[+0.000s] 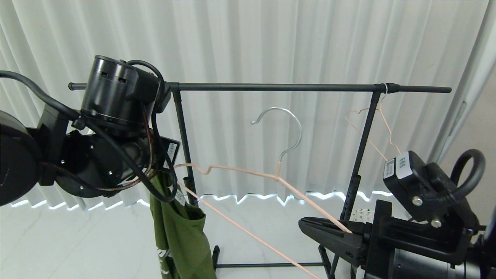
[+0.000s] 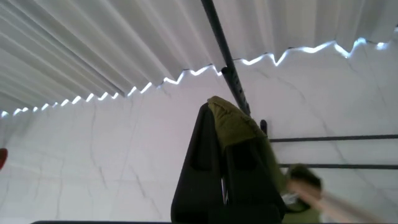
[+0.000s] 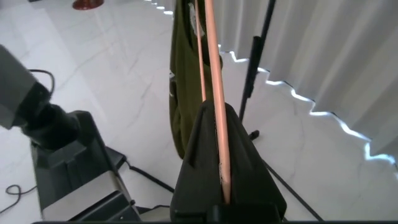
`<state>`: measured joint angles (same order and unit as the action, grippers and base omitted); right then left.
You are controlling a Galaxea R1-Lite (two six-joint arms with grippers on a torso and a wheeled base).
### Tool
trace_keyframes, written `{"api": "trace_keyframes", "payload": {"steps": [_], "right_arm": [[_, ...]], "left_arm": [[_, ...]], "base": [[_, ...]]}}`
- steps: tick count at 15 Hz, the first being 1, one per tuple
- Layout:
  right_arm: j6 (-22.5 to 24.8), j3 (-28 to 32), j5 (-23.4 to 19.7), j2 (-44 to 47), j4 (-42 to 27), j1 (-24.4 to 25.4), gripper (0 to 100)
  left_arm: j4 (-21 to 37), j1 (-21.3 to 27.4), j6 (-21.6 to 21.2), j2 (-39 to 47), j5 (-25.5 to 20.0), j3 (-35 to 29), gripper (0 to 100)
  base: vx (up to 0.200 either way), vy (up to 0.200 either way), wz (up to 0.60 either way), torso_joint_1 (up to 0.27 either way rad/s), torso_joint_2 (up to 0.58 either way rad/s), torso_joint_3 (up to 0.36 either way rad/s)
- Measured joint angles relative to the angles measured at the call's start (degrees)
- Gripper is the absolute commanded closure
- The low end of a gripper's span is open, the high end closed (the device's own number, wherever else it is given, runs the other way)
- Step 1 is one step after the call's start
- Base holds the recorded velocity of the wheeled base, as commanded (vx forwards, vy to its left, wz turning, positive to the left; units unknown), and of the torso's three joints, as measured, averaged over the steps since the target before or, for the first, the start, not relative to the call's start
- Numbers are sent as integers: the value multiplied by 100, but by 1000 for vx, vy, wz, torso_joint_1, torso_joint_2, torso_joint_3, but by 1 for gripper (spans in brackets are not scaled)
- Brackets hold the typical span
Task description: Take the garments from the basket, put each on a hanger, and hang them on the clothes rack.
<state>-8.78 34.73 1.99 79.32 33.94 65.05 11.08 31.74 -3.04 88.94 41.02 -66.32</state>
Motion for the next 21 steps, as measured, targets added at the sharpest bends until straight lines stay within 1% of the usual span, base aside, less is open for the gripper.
{"api": "trace_keyframes", "payload": {"steps": [3, 6, 8, 11, 13, 15, 19, 21], "right_arm": [[0, 22, 15, 57, 27, 116, 100], [-13, 22, 127, 151, 115, 116, 100], [-105, 38, 167, 221, 389, 113, 100], [-169, 51, 425, 356, 569, 107, 100], [-171, 52, 444, 455, 660, 105, 100], [-162, 66, 485, 603, 928, 101, 100], [-149, 121, 627, 1042, 1317, 101, 100], [-149, 145, 635, 1293, 1524, 102, 100]], "left_arm": [[0, -5, 68, 37, -7, 17, 100], [0, 127, 68, 26, -9, 20, 100], [0, 246, 68, 6, -9, 22, 100], [-2, 362, 74, -35, -9, 22, 100], [-2, 444, 79, -83, -13, 22, 100], [0, 572, 107, -143, -18, 22, 100], [0, 941, 382, -280, -18, 22, 100], [0, 1237, 571, -358, -29, 17, 100]], "base": [[0, 0, 0, 0, 0, 0], [0, 0, 0, 0, 0, 0], [0, 0, 0, 0, 0, 0], [0, 0, 0, 0, 0, 0], [0, 0, 0, 0, 0, 0], [0, 0, 0, 0, 0, 0], [0, 0, 0, 0, 0, 0], [0, 0, 0, 0, 0, 0]]}}
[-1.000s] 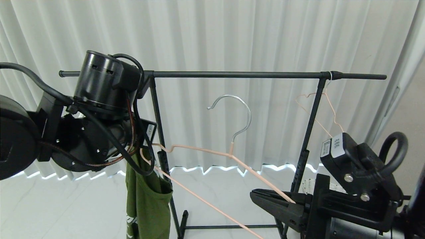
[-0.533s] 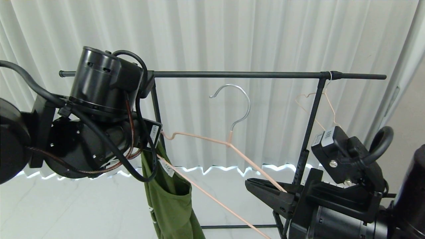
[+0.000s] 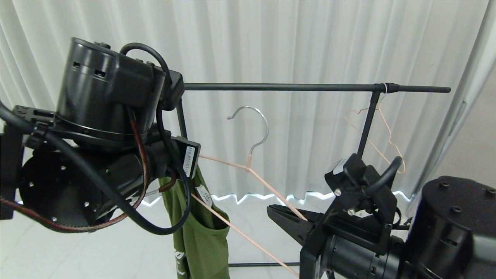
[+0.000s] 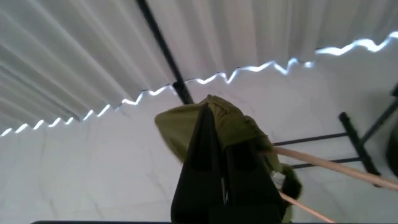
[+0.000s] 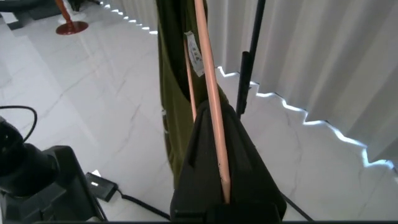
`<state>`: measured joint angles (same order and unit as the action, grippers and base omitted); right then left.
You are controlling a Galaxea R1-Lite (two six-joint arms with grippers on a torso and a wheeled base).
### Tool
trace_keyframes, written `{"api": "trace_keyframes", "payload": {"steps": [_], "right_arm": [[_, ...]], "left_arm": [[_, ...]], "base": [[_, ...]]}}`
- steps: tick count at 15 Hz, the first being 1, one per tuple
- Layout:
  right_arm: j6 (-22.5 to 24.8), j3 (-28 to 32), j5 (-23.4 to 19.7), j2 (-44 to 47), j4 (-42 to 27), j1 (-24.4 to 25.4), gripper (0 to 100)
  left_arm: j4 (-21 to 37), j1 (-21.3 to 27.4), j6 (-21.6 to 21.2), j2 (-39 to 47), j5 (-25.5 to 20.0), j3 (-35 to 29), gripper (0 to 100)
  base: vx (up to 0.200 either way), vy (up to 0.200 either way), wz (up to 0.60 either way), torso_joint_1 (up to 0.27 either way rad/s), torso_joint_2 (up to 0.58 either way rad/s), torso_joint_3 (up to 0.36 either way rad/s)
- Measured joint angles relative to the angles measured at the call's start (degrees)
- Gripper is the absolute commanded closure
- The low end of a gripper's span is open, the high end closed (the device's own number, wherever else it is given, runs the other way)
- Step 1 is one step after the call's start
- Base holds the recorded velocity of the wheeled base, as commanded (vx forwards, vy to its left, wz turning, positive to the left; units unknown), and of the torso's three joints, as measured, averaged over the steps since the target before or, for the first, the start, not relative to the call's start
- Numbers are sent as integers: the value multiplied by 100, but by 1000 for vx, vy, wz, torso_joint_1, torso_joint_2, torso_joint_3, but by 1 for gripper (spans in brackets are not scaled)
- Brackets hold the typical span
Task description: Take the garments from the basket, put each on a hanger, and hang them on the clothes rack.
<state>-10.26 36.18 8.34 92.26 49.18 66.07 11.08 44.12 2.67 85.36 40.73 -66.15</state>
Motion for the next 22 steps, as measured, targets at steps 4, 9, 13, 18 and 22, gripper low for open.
{"api": "trace_keyframes", "payload": {"steps": [4, 9, 13, 18, 22], "right_arm": [[-16, 279, 11, 512, 151, -1, 100], [-29, 708, 235, 947, 151, -1, 100], [-49, 764, 527, 912, 274, -1, 100], [1, 767, 863, 590, 274, 29, 100], [222, 775, 1090, 306, 279, 33, 100]], "left_arm": [[0, 646, 371, -162, -219, -24, 100], [-5, 1042, 569, -356, -334, -22, 100], [-27, 1092, 608, -527, -393, 355, 100], [-241, 1164, 591, -636, -408, 641, 100], [-246, 1362, 584, -656, -444, 672, 0]], "base": [[0, 0, 0, 0, 0, 0], [0, 0, 0, 0, 0, 0], [0, 0, 0, 0, 0, 0], [0, 0, 0, 0, 0, 0], [0, 0, 0, 0, 0, 0]]}}
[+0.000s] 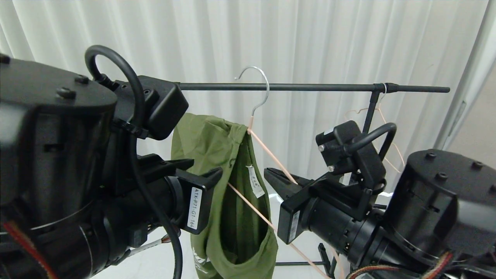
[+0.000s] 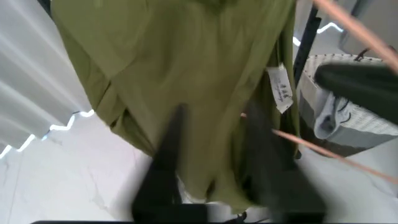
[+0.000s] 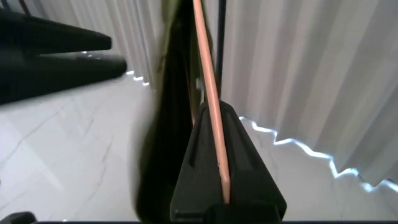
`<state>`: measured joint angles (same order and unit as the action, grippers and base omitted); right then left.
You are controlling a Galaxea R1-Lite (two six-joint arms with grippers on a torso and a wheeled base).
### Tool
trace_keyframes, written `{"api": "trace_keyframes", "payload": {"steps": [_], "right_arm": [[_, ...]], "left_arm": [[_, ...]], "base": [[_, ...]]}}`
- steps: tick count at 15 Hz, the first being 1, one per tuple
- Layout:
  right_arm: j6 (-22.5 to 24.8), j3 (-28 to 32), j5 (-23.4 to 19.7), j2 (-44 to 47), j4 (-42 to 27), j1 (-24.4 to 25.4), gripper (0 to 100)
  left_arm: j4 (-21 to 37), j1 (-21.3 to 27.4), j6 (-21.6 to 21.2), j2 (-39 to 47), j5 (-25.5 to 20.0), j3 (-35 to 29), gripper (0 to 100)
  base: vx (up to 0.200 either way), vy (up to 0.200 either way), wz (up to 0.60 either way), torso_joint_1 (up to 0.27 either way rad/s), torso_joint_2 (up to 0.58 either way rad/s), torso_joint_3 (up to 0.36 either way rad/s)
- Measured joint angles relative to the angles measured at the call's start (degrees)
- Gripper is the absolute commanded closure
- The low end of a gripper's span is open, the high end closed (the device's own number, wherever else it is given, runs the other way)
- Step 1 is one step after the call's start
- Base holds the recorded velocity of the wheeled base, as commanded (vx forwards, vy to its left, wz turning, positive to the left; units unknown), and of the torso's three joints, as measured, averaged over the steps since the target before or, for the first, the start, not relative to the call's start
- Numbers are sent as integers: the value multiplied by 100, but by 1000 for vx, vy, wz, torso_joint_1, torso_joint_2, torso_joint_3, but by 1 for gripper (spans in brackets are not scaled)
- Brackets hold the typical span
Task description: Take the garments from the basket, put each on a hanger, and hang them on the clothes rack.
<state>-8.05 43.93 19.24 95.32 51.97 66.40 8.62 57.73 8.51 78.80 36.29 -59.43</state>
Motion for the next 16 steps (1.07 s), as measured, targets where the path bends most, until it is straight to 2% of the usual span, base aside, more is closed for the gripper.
{"api": "trace_keyframes", "payload": {"steps": [2, 5, 7, 8, 10, 12, 13, 14, 15, 16], "right_arm": [[149, -9, 115, -155, 1, 2, 100], [466, -59, 241, -436, 4, 2, 100], [692, -312, 208, -673, 4, 2, 100], [767, -461, 176, -778, -2, 2, 100], [862, -953, -66, -1015, -7, 5, 100], [948, -1403, -488, -1271, -7, 11, 100], [1005, -1574, -651, -1379, -7, 18, 100], [1014, -1671, -709, -1451, -11, 60, 100], [998, -1740, -728, -1503, -5, 138, 100], [976, -1833, -758, -1538, -5, 250, 100]], "left_arm": [[-2, 26, 7, -20, -22, 9, 0], [0, 37, -26, -143, -299, 152, 0], [-6, 4, -325, -433, -618, 425, 0], [-4, -85, -564, -610, -956, 539, 0], [-6, -672, -1469, -1086, -2224, 720, 0], [-2, -1592, -2443, -1463, -3702, 850, 0], [-6, -2105, -2972, -1602, -4595, 900, 0], [-9, -2497, -3450, -1690, -5289, 941, 0], [-9, -2734, -3803, -1736, -5678, 1009, 0], [-6, -2877, -4023, -1755, -5873, 1114, 0]], "base": [[0, 0, 0, 0, 0, 0], [0, 0, 0, 0, 0, 0], [0, 0, 0, 0, 0, 0], [0, 0, 0, 0, 0, 0], [0, 0, 0, 0, 0, 0], [0, 0, 0, 0, 0, 0], [0, 0, 0, 0, 0, 0], [0, 0, 0, 0, 0, 0], [0, 0, 0, 0, 0, 0], [0, 0, 0, 0, 0, 0]]}}
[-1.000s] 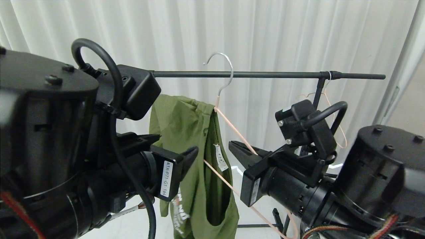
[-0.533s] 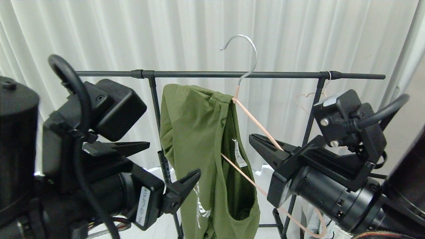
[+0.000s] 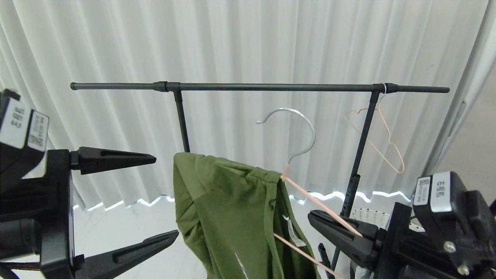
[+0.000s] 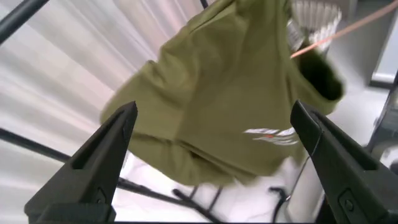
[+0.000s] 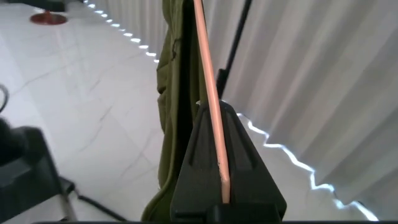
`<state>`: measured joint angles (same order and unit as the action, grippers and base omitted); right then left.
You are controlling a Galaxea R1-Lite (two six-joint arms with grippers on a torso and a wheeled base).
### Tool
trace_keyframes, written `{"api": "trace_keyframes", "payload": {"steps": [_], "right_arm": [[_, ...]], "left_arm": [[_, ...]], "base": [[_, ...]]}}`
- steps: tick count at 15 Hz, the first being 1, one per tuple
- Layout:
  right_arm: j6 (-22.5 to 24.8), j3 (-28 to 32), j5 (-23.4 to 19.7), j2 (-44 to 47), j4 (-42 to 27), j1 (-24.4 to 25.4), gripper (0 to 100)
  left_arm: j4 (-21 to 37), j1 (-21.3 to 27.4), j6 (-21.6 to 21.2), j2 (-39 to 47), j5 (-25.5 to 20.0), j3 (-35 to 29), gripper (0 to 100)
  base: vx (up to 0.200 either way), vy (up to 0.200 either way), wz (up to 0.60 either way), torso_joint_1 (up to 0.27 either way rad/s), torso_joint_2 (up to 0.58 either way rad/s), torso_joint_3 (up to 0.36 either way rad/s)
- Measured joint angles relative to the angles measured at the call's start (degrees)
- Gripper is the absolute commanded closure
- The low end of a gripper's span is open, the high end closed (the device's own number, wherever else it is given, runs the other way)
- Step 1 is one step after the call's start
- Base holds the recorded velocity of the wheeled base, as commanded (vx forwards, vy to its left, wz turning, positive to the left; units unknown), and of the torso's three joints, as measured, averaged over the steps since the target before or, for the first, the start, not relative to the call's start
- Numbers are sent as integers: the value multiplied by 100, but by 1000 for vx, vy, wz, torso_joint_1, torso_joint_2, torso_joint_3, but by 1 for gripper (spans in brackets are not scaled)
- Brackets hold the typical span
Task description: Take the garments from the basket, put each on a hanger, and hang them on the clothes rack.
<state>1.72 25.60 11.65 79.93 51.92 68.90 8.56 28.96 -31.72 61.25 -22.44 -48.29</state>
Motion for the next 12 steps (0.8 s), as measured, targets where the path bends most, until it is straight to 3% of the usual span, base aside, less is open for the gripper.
{"api": "trace_keyframes", "payload": {"steps": [3, 5, 12], "right_arm": [[0, -280, -151, -44, -6, 356, 100], [-6, -386, -158, -26, -11, 703, 100], [-137, -450, -158, 138, -35, 1412, 100]], "left_arm": [[-5, 284, -229, 20, -317, 276, 0], [0, 669, -255, 55, -358, 472, 0], [-5, 1172, -610, 134, -391, 1106, 0]], "base": [[0, 0, 0, 0, 0, 0], [0, 0, 0, 0, 0, 0], [0, 0, 0, 0, 0, 0]]}}
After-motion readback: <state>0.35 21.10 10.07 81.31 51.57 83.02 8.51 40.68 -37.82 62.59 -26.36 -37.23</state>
